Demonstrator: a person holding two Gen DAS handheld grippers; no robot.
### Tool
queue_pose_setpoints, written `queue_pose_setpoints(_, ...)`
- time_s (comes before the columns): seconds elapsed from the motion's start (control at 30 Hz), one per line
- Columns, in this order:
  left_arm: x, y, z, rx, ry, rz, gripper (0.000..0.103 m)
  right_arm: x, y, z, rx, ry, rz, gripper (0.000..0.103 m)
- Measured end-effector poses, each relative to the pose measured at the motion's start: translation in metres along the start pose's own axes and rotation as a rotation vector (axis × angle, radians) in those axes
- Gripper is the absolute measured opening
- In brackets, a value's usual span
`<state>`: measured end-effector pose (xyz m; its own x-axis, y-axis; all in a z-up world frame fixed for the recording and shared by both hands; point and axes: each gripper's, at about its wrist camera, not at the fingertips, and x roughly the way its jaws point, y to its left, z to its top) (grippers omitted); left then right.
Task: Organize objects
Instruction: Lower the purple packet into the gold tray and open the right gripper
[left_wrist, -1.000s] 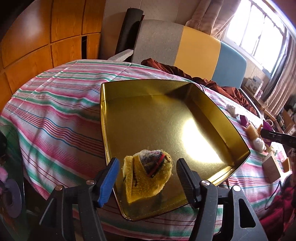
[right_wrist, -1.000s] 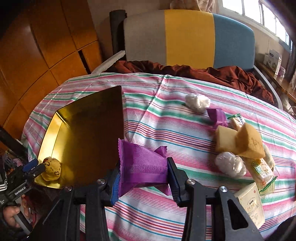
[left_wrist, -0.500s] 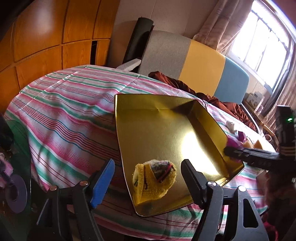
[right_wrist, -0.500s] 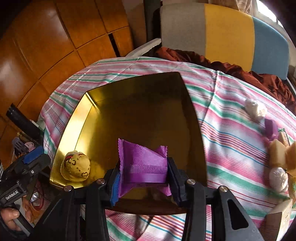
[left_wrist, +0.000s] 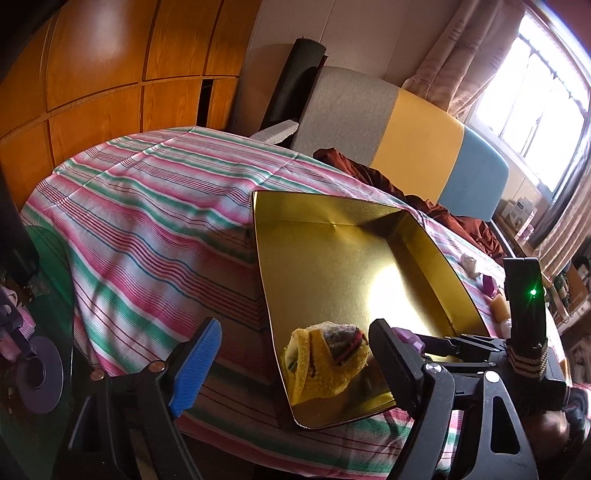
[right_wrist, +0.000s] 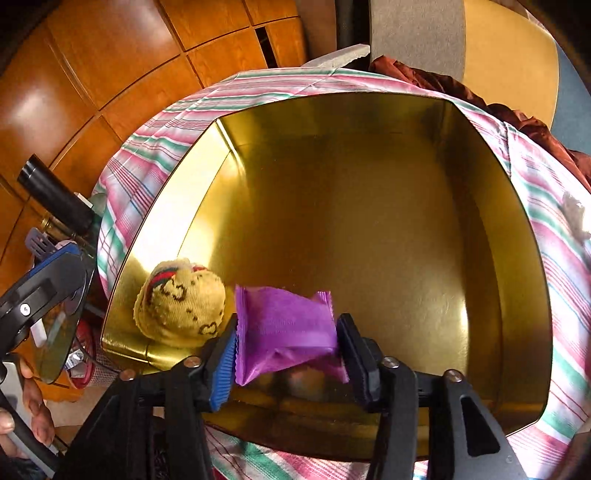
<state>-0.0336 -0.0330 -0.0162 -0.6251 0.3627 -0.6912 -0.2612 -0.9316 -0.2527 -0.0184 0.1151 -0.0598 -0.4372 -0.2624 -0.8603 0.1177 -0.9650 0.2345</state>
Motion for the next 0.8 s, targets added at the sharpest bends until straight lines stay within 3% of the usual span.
queue_pose_setpoints(0.1, 0.001, -0.003, -0.001, 0.009, 0.003, 0.003, 0.083, -0.006, -0.001, -0.002, 0.003, -0.020, 0.019, 0.063)
queue_pose_setpoints(0.17, 0.001, -0.004, -0.001, 0.017, 0.004, 0.008, 0.085, -0.013, -0.002, -0.002, 0.008, -0.044, 0.038, 0.078)
queue_pose_setpoints(0.33, -0.003, -0.012, 0.001, 0.052, -0.005, 0.034, 0.089, -0.044, -0.010, -0.001, 0.014, -0.142, 0.035, 0.087)
queue_pose_setpoints(0.53, -0.005, -0.024, 0.005, 0.091, -0.013, 0.051, 0.103, -0.088, -0.048, -0.012, 0.075, -0.244, -0.121, 0.096)
queue_pose_setpoints(0.8, 0.002, -0.053, 0.007, 0.156, 0.011, 0.031, 0.103, -0.149, -0.141, -0.042, 0.246, -0.289, -0.303, 0.096)
